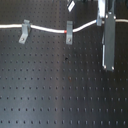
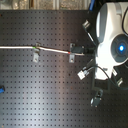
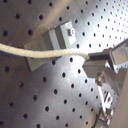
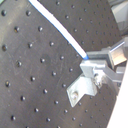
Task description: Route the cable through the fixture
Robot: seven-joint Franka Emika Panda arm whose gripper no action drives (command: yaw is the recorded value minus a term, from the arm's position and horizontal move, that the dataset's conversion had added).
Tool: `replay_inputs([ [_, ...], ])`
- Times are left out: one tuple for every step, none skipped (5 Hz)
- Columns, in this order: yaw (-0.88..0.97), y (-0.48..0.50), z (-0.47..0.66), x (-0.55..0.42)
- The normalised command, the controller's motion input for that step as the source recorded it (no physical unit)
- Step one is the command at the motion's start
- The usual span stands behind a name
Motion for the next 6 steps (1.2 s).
replay_inputs([
  [0.39, 0.546, -0.05, 0.325],
  [0.42, 0.511, 0.0, 0.372],
  [0.41, 0.414, 0.01, 0.404],
  [0.4, 0.385, 0.02, 0.443],
  [-0.02, -0.453, 0.07, -0.15],
  [-0.38, -0.527, 0.01, -0.277],
])
